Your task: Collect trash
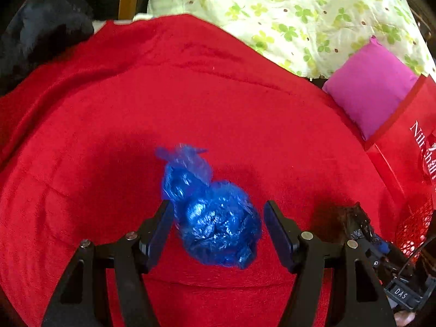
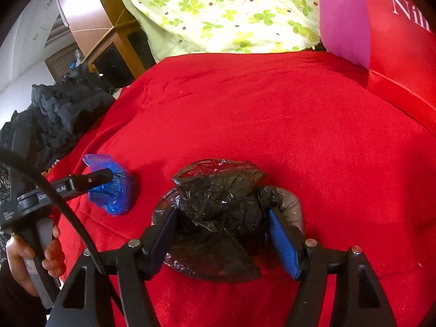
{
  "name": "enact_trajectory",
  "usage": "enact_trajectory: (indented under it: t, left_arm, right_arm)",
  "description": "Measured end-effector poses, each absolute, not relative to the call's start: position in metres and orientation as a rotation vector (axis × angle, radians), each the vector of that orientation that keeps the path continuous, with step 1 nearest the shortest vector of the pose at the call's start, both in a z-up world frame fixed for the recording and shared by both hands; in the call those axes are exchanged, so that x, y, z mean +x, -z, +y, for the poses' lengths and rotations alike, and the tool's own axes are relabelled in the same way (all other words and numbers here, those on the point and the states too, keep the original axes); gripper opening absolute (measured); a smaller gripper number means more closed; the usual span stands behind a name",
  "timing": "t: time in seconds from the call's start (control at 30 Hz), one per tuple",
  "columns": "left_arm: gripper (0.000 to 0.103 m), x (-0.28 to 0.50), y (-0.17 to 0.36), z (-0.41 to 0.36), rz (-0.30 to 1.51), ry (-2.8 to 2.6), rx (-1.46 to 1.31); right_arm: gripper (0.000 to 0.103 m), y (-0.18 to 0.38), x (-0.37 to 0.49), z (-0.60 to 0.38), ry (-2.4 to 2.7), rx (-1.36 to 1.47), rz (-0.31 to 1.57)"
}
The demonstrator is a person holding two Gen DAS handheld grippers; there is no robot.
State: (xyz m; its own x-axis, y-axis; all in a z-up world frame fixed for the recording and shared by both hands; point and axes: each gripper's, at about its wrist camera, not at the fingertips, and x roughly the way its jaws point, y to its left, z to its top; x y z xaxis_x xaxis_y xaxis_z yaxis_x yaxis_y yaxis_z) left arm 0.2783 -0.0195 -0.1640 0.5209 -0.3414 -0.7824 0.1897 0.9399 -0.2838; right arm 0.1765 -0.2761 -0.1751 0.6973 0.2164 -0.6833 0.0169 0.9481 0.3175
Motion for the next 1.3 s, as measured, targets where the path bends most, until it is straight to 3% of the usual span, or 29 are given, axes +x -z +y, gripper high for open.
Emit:
enact_trajectory:
  t: [0.13, 0.2, 0.4, 0.73, 0.83, 0.87, 0.9, 0.93, 0.97, 1.3]
  left_arm:
    - [0.060, 0.276, 0.172, -0.017, 0.992, 0.326, -0.203]
    - [0.057, 0.273, 0.170, -0.016, 0.989, 0.328, -0.208]
    - [0.053, 0.258, 0.158, -0.018, 0.963, 0.324, -0.195]
    - [0.053, 0.198, 0.111, -0.039, 0.839, 0.331, -0.057]
    - [0.053, 0.183, 0.105, -0.040, 0.816, 0.343, -0.038]
    - [0.053, 0.178, 0.103, -0.040, 0.807, 0.343, -0.029]
    - [0.053, 0.171, 0.103, -0.039, 0.796, 0.344, -0.017]
    - [0.053, 0.166, 0.102, -0.038, 0.789, 0.345, -0.009]
    - [0.053, 0.161, 0.103, -0.035, 0.783, 0.345, -0.001]
    - [0.053, 0.140, 0.111, -0.006, 0.756, 0.333, 0.011]
  right_arm:
    - [0.062, 0.173, 0.176, -0.270, -0.118, 0.259, 0.798]
    - [0.041, 0.171, 0.174, -0.268, -0.136, 0.234, 0.792]
    - [0.028, 0.162, 0.166, -0.261, -0.203, 0.207, 0.766]
    - [0.026, 0.137, 0.147, -0.290, -0.229, 0.321, 0.696]
    - [0.028, 0.138, 0.147, -0.301, -0.252, 0.398, 0.729]
    - [0.038, 0.138, 0.146, -0.303, -0.245, 0.410, 0.727]
    - [0.065, 0.138, 0.145, -0.304, -0.251, 0.424, 0.722]
    - [0.077, 0.138, 0.143, -0.305, -0.266, 0.449, 0.711]
    - [0.082, 0.139, 0.143, -0.305, -0.284, 0.475, 0.709]
    - [0.082, 0.171, 0.187, -0.278, -0.313, 0.652, 0.872]
